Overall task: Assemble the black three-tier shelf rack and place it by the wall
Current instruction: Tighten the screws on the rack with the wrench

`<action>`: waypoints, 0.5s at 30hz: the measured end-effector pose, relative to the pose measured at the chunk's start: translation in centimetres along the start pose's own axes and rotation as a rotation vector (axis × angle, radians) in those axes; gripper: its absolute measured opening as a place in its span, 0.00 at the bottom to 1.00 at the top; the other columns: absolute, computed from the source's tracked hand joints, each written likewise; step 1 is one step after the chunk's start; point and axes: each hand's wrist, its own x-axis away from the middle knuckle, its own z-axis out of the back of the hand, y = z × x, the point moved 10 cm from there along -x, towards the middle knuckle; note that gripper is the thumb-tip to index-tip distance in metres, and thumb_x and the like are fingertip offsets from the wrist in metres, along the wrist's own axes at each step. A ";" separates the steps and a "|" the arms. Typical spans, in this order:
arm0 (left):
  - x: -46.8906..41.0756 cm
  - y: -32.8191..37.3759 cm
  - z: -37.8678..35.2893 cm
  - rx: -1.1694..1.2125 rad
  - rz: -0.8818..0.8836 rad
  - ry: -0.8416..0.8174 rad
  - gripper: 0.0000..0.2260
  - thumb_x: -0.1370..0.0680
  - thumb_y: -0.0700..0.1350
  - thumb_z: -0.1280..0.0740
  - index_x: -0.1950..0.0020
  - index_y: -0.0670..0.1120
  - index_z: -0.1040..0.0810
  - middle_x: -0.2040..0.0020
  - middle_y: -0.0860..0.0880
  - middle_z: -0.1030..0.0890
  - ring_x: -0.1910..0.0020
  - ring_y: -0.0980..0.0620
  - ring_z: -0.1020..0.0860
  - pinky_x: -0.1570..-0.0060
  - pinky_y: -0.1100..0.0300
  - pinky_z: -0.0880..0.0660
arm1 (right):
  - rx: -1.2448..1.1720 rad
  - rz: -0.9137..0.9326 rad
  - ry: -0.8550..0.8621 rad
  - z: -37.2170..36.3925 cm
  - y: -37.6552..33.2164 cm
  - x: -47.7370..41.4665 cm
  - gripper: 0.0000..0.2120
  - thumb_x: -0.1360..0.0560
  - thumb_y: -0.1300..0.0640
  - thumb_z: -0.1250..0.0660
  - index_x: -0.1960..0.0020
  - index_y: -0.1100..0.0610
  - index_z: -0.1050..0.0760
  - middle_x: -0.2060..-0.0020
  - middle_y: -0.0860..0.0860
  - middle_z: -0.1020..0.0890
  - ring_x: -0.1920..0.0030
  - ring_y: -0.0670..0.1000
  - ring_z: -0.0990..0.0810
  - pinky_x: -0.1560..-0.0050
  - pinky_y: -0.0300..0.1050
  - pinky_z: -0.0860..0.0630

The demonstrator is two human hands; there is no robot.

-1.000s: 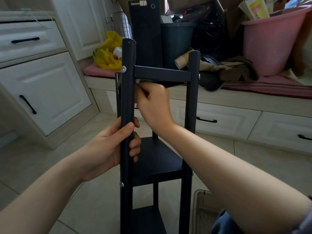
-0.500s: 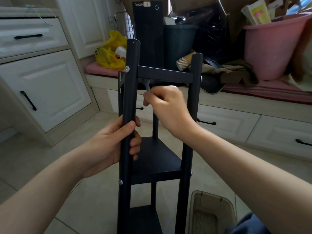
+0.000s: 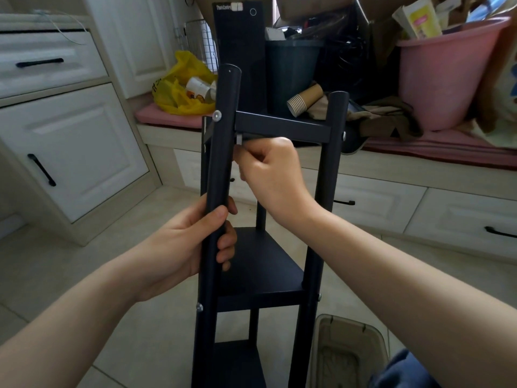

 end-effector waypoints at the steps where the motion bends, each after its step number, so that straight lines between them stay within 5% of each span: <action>1: 0.0 0.0 0.0 0.000 0.000 -0.005 0.12 0.28 0.56 0.29 0.50 0.52 0.22 0.65 0.48 0.30 0.67 0.50 0.28 0.61 0.54 0.24 | -0.003 0.001 -0.002 0.0 0.1 0.1 0.16 0.21 0.63 0.35 0.68 0.62 0.22 0.76 0.49 0.25 0.74 0.44 0.29 0.68 0.37 0.30; 5: -0.1 0.0 0.1 -0.010 -0.007 -0.009 0.11 0.27 0.56 0.30 0.49 0.53 0.22 0.65 0.48 0.30 0.67 0.50 0.28 0.60 0.54 0.24 | -0.015 -0.011 -0.001 -0.1 0.5 0.2 0.14 0.20 0.62 0.35 0.63 0.62 0.19 0.75 0.45 0.22 0.74 0.41 0.24 0.67 0.32 0.28; 15: 0.0 0.0 0.4 -0.020 -0.013 -0.003 0.12 0.28 0.57 0.29 0.49 0.53 0.23 0.65 0.48 0.30 0.67 0.51 0.28 0.60 0.54 0.24 | -0.010 -0.002 0.016 -0.3 0.8 0.3 0.12 0.20 0.62 0.34 0.61 0.62 0.18 0.71 0.49 0.19 0.70 0.44 0.21 0.66 0.37 0.25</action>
